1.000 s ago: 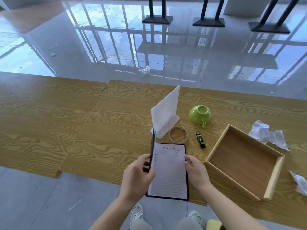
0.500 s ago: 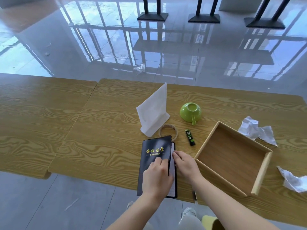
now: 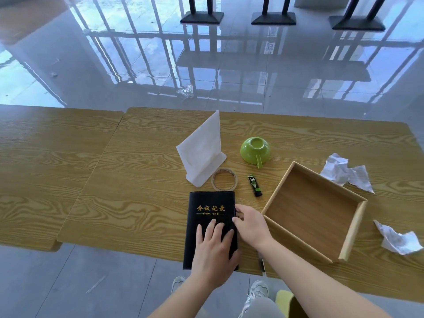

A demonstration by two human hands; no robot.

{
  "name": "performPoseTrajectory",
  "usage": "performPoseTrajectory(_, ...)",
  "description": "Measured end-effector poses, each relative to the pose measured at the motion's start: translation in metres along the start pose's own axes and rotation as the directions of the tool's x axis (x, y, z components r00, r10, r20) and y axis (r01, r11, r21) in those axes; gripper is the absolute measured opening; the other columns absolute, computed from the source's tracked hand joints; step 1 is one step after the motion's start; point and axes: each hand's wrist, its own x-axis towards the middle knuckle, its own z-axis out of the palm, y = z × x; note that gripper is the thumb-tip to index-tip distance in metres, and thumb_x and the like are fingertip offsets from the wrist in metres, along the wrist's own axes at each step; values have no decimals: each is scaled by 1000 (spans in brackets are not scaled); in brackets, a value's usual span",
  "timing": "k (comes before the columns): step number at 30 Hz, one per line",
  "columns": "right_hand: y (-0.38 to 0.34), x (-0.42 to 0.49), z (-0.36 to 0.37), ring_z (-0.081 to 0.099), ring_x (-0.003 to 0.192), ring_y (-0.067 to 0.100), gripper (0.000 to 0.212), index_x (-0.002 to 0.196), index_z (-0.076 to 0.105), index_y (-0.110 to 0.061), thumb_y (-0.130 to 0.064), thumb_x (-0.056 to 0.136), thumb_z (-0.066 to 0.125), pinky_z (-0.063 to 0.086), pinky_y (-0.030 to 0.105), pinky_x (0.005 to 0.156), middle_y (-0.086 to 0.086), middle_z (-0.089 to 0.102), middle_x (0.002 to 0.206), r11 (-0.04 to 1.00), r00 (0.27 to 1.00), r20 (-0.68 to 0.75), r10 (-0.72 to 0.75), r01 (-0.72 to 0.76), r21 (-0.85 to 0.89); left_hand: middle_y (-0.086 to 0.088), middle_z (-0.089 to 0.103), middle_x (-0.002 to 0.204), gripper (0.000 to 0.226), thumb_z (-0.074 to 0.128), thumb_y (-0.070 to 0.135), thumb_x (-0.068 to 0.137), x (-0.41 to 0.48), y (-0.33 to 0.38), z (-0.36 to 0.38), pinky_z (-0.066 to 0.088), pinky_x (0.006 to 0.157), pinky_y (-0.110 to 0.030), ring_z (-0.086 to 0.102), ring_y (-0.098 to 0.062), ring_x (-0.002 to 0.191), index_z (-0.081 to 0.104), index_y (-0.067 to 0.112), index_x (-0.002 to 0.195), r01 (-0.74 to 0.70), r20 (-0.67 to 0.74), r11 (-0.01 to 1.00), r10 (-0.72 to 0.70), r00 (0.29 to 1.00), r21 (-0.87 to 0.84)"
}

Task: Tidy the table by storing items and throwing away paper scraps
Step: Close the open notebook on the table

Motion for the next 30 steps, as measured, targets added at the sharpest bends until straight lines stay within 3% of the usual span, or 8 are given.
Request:
performPoseTrajectory(3,6,-12,-3,62,104,9,38,130,59,-21,-17,92,60,50,26,91,-6,65,120,999,995,-94,-24,26,19,-8,42,151,62,40,58,90,-14,-19,3,23,116,-60,29,-32,146,46,26,142,-26,65,999,24,998,21)
performPoseTrajectory(6,17,-32,-7,61,91,8,29,120,65,-18,-14,92,60,51,22,81,-6,67,101,986,973,-203,-114,86,-145,-5,26,160,74,31,66,89,-23,-32,3,7,121,-52,9,-26,151,25,28,152,-6,94,1000,8,996,-29)
performPoseTrajectory(11,35,-62,-2,60,76,13,23,116,67,-15,-18,94,59,53,24,65,-3,61,89,884,973,-155,-168,79,-461,-8,31,157,89,44,77,77,-28,-40,3,14,119,-60,15,-31,150,28,28,149,-135,147,991,131,980,22)
performPoseTrajectory(15,41,-69,2,53,72,11,18,109,66,-17,-23,92,64,47,21,61,-5,54,86,893,983,-169,-73,-11,-450,-11,23,159,92,57,67,79,-25,-44,7,11,118,-62,9,-36,150,17,27,152,-153,217,983,128,968,103)
performPoseTrajectory(20,47,-68,6,51,75,10,16,106,61,-21,-22,90,65,41,20,64,-6,54,90,908,984,-173,-32,-44,-417,-12,50,143,89,80,57,65,-24,-47,7,40,105,-61,41,-37,138,49,21,140,-167,226,980,140,964,105)
performPoseTrajectory(23,47,-66,7,53,76,12,15,104,59,-21,-19,91,64,41,21,65,-5,56,90,917,984,-175,-20,-52,-396,-12,54,140,90,85,56,60,-24,-50,7,45,102,-60,46,-36,135,54,20,137,-200,188,974,178,966,104)
performPoseTrajectory(26,47,-62,8,56,79,16,15,106,59,-19,-17,91,59,42,24,66,-3,56,90,918,988,-153,-6,-55,-394,-10,50,145,87,82,54,67,-24,-55,4,41,107,-59,40,-34,140,50,22,141,-203,192,972,178,965,116)
performPoseTrajectory(30,46,-57,10,54,75,16,14,104,61,-18,-16,91,57,40,24,63,-3,53,88,917,990,-138,-15,-42,-397,-7,28,158,76,60,45,82,-22,-58,0,14,120,-56,11,-32,150,33,25,150,-171,219,984,156,963,53)
